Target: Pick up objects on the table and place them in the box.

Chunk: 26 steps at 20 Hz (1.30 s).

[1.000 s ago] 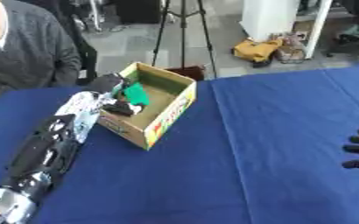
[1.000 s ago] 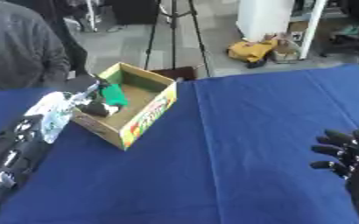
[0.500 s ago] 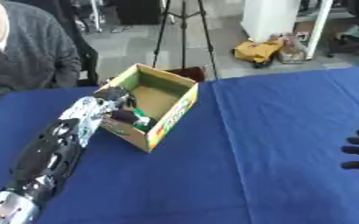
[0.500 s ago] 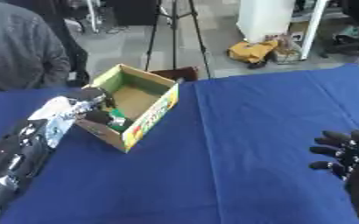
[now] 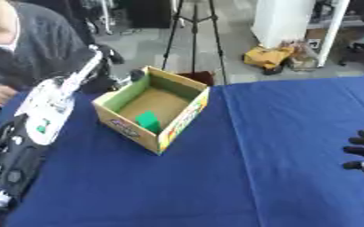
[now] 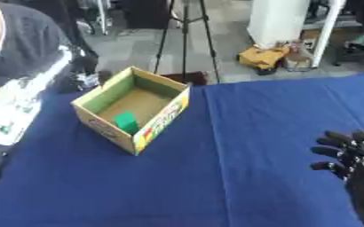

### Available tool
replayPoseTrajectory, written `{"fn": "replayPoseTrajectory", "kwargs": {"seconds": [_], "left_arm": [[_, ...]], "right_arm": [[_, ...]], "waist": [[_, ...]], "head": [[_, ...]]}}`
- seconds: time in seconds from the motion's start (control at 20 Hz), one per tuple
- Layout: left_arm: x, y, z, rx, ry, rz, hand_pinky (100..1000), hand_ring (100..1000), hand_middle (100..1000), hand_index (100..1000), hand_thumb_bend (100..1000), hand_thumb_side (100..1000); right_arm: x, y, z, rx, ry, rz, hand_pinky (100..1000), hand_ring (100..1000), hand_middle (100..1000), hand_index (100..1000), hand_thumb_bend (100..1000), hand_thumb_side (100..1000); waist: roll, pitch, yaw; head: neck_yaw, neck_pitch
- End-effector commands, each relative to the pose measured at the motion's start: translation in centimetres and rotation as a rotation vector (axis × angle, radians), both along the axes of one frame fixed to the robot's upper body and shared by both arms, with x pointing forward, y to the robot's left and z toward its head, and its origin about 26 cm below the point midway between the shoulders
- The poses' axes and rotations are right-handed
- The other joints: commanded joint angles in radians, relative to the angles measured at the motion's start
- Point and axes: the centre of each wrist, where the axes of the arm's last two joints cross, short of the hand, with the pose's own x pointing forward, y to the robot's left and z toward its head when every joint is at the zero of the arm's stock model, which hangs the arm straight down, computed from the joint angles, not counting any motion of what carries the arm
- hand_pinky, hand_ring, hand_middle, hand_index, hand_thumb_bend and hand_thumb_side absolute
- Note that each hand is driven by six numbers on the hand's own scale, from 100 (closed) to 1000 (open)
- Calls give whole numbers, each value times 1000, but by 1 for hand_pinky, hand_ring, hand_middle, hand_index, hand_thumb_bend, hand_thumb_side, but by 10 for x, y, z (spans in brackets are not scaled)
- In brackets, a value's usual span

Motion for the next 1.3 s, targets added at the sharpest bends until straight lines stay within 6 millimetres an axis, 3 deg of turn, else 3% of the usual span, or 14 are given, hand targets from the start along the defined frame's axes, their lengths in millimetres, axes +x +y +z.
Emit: {"fn": "replayPoseTrajectory", "kwargs": {"seconds": [0.05,0.5,0.85,1.3], "left_arm": [[-29,-1,13,-177,-65,-76,596,550,605,710,640,916],[-56,0,-58,-440,124,-105,566,522,584,703,549,952],[-59,-5,-75,-511,171,-109,556,510,572,704,509,952],[-58,-9,-82,-546,192,-119,551,503,564,702,494,957]], "right_arm": [[0,-5,8,-9,-27,-15,570,730,696,803,100,1000],[-1,-7,5,0,-21,-28,570,730,696,803,100,1000],[-1,-6,4,5,-20,-28,571,730,696,803,100,1000],[-2,-7,4,7,-18,-31,571,730,696,803,100,1000]], "waist": [[-6,-17,11],[-16,-25,36],[-22,-28,43],[-23,-26,43]], "head": [[-8,14],[-20,31],[-23,34],[-28,30]]}}
